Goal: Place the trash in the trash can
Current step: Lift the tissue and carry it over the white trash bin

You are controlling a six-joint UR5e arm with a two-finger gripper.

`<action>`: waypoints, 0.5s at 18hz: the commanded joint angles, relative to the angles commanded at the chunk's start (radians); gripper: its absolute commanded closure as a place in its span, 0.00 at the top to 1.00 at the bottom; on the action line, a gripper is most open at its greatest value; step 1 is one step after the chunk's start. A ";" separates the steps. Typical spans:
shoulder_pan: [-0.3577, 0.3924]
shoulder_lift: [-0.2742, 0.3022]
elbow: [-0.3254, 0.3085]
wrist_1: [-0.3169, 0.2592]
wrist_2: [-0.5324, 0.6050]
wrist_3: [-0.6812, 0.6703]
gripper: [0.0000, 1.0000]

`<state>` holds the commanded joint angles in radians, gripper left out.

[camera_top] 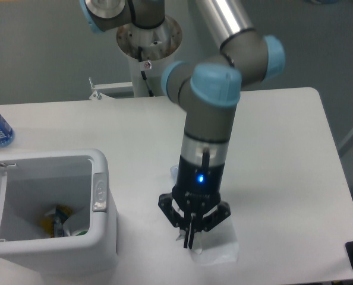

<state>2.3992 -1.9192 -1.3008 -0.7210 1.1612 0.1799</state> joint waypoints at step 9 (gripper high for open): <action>-0.233 0.126 -0.116 -0.006 0.008 -0.143 0.00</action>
<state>2.1662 -1.7932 -1.4173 -0.7271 1.1689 0.0368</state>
